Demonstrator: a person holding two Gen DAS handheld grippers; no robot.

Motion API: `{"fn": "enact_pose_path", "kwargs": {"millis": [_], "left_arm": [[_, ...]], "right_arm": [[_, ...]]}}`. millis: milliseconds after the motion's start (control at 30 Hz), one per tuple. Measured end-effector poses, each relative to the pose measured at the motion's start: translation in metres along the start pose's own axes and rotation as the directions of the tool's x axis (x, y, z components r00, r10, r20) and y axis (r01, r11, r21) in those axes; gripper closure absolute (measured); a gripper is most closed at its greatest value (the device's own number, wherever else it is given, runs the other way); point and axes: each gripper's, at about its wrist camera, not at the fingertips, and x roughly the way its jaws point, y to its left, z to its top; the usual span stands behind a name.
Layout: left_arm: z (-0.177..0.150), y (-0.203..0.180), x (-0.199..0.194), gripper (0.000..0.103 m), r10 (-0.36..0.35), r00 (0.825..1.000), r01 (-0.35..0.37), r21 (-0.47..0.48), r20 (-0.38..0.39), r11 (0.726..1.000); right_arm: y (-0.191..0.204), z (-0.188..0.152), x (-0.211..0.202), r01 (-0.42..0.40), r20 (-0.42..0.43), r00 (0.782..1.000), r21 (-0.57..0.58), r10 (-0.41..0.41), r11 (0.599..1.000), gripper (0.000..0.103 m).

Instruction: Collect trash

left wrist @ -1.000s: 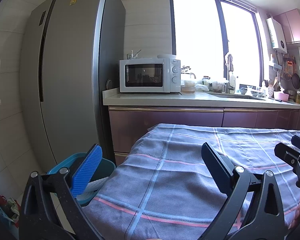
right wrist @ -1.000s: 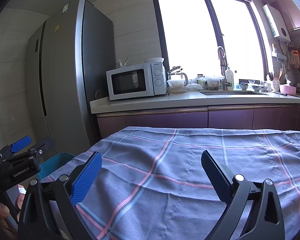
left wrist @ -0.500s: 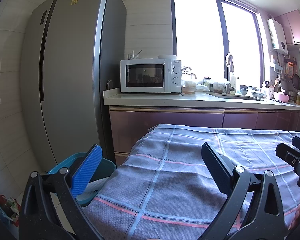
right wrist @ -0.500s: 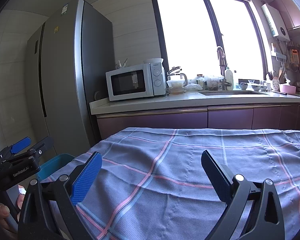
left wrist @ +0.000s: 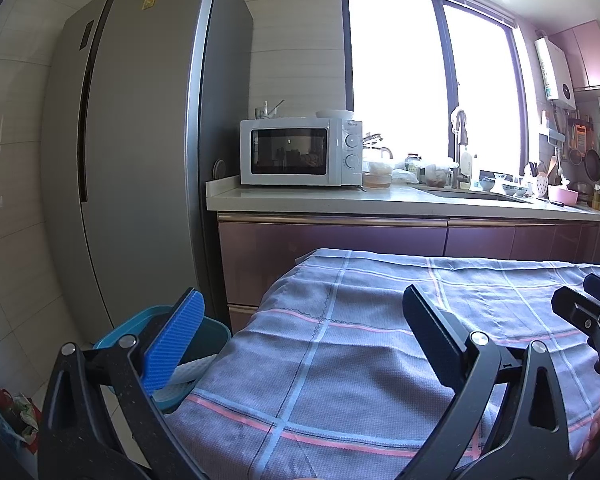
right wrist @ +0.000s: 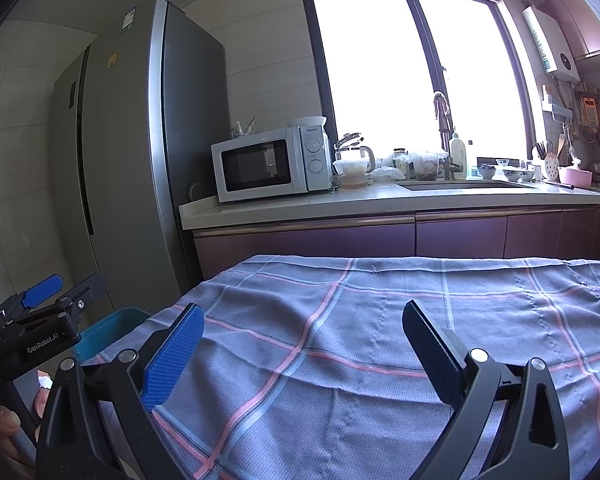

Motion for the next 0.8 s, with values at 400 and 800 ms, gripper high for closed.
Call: {"fn": "enact_pose_path", "kwargs": {"millis": [400,800], "left_arm": [[0.0001,0.0001,0.0005,0.005,0.001,1.000,-0.001,0.000,-0.001,1.000],[0.0011,-0.0016,-0.0004,0.005,0.002,1.000,-0.002,-0.001,-0.001,1.000]], "right_arm": [[0.0001,-0.0007,0.0003,0.000,-0.002,1.000,0.002,0.000,1.000,0.007],[0.0007,-0.0013,-0.0003,0.003,-0.001,1.000,0.002,-0.003,1.000,0.007]]}}
